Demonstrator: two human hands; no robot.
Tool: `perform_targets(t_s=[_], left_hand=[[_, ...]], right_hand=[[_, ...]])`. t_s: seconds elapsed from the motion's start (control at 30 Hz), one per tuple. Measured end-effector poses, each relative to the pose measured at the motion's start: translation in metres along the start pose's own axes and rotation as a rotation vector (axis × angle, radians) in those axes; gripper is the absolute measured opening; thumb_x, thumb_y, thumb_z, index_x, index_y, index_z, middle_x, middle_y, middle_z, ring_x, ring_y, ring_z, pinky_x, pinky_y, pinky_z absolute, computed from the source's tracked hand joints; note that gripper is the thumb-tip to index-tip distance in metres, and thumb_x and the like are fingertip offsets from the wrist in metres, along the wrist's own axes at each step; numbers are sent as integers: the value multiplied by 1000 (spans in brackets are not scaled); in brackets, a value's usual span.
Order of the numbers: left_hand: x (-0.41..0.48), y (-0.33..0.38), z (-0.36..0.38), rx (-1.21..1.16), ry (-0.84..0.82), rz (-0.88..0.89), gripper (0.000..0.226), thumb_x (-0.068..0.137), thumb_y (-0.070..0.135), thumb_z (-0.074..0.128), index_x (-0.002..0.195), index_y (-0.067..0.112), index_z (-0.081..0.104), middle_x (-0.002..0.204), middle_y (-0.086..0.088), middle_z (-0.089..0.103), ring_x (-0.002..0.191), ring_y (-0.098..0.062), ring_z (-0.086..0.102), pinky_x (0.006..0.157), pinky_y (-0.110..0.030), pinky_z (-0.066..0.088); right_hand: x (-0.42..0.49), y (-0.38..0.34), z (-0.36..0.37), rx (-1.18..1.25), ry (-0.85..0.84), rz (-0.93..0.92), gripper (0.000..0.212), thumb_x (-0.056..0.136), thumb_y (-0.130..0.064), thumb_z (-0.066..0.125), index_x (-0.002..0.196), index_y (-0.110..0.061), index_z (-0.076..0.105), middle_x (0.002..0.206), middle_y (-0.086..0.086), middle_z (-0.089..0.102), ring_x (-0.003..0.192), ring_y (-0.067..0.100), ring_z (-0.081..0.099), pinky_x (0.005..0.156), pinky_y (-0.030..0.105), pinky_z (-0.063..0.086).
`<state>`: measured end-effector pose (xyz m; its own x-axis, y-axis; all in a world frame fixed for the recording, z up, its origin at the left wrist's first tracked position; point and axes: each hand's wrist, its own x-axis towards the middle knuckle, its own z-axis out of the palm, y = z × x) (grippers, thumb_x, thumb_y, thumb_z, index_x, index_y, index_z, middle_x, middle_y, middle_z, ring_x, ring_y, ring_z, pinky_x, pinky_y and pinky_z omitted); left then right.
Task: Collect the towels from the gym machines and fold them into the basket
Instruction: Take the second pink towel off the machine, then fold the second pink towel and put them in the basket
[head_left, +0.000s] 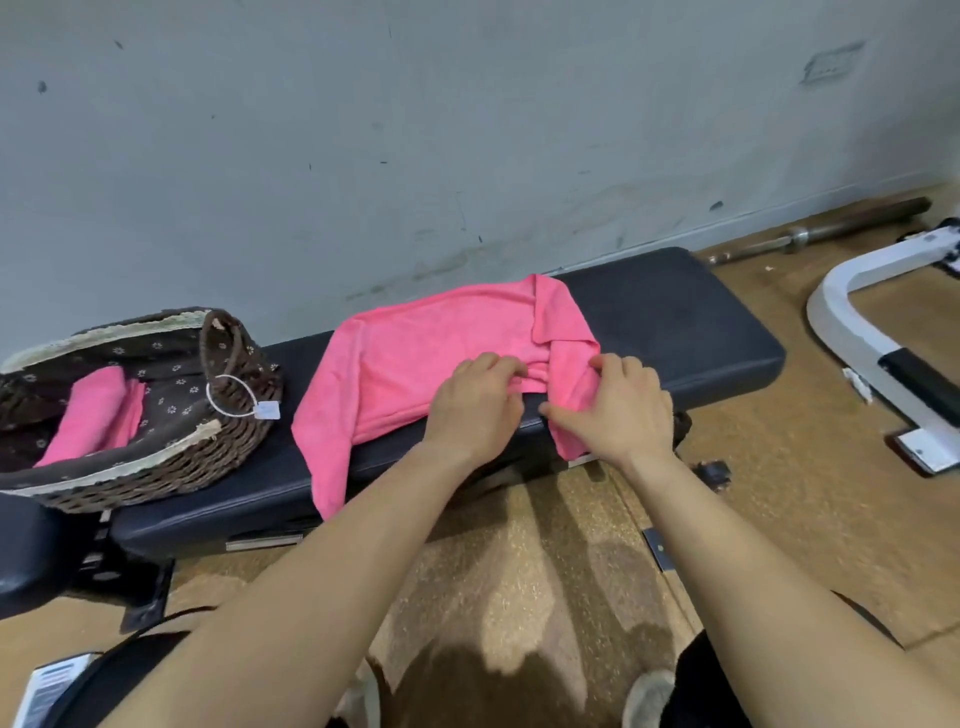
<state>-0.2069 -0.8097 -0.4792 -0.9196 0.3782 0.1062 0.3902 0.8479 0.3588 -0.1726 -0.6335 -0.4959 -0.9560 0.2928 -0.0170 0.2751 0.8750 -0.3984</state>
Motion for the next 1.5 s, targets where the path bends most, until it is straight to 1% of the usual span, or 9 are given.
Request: perform_targets(t_s=[0.17,0.27,0.5,0.6,0.77,0.9,1.13,1.3,1.5], left_hand=[[78,10,12,22,-10,-26,42,92,19,51,130,34,56,127,-2,54,118,-28,50,91,-45,49],[115,12,18,145,-208,16,51,91,26,56,139,40,47,137,-2,43,125,-28,45,97,-45,46],[157,14,16,262,-141,137,24,92,25,50,110,29,66,121,-1,58,111,-28,57,79,-34,43],[175,14,8,142,-36,47,19,92,28,49,105,23,64,112,-6,67,104,-32,61,82,-38,49],[217,29,6,-296,94,-179,11,88,18,58,90,24,67,83,-2,74,77,-24,71,80,-35,57],[244,50,18,-426,129,-197,13,81,18,73,80,26,63,79,0,71,74,-18,68,78,-27,55],[271,75,45,-379,94,-170,32,83,5,66,113,14,69,105,-2,72,96,-14,66,78,-7,38],[253,78,61,-305,-84,-23,59,90,7,55,147,15,43,140,-7,58,117,-21,62,104,-23,38],[177,45,56,-281,-59,66,39,86,9,61,123,18,66,126,-3,64,100,-16,65,97,-30,48]], right_hand=[[1,3,9,-96,-18,-61,93,58,-85,62,128,-25,53,124,1,47,119,29,43,92,46,39],[3,5,10,-62,-13,-75,72,65,-73,67,122,-30,56,118,-2,47,112,28,45,90,45,38],[25,26,-9,104,-11,-85,31,82,-25,52,109,-30,67,99,-5,65,96,27,59,74,36,45],[35,40,-17,157,18,-10,12,83,-19,46,90,-19,55,80,-2,64,83,33,59,63,36,43],[44,58,-29,386,-5,96,4,96,-23,43,97,-24,47,80,-3,61,76,27,58,68,42,48],[55,77,-32,362,164,122,17,96,-26,45,85,-19,55,92,0,58,89,26,56,75,40,46],[70,107,-43,514,327,259,15,100,-28,51,98,-23,65,87,-3,70,90,26,65,76,39,50],[81,113,-44,294,426,382,34,98,-30,49,131,-26,57,123,3,64,114,31,58,90,45,48],[76,73,-32,96,375,128,35,89,-24,56,122,-24,66,123,1,60,109,28,54,88,45,41]])
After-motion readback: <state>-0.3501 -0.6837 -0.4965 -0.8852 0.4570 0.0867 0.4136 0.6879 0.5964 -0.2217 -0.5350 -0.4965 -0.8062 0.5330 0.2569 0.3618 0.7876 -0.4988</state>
